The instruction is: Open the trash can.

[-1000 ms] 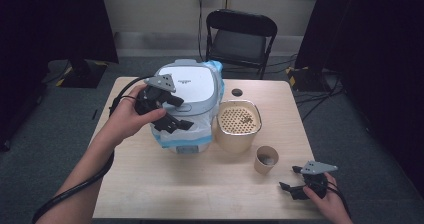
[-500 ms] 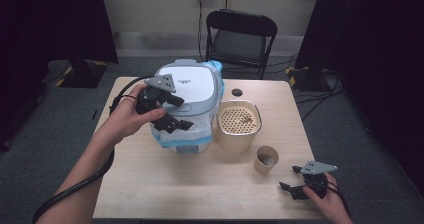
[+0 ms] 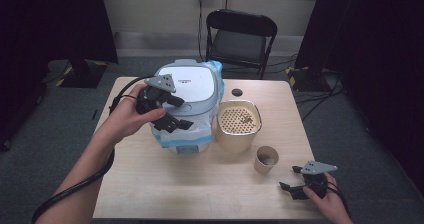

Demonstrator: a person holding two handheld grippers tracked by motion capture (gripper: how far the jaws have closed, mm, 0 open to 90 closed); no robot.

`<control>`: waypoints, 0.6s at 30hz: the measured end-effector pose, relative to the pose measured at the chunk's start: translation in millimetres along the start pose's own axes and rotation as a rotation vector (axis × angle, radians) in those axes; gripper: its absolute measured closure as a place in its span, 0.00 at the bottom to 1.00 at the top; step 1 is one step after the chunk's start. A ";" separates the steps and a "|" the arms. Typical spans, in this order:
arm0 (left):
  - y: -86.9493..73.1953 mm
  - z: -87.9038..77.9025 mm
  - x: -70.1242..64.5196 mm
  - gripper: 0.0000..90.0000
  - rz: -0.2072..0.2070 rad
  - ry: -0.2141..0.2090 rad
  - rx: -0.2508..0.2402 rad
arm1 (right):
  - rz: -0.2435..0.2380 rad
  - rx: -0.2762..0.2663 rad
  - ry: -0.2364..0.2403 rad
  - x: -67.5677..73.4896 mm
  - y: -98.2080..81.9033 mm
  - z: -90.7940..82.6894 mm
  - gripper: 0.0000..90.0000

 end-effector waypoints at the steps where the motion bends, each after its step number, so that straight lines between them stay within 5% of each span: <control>1: 0.0 -0.1 -0.2 0.21 0.002 0.002 0.003 | 0.000 0.000 0.000 0.0 0.0 0.0 0.18; 6: 1.0 -0.4 -0.8 0.21 0.031 0.024 0.012 | 0.002 0.001 0.000 0.2 0.0 -0.1 0.18; 18: -19.2 -16.6 -10.1 0.19 -0.025 0.011 -0.018 | -0.002 0.002 0.003 0.1 -0.1 -0.2 0.18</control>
Point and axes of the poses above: each handheld gripper's, and its own axes: z roughly forward along the jaws, y roughly out of its top, x roughly to its left, the point moved 2 cm from there along z, roughly forward along the jaws, and after that the axes turned 4 degrees about x, right-handed, at the moved point
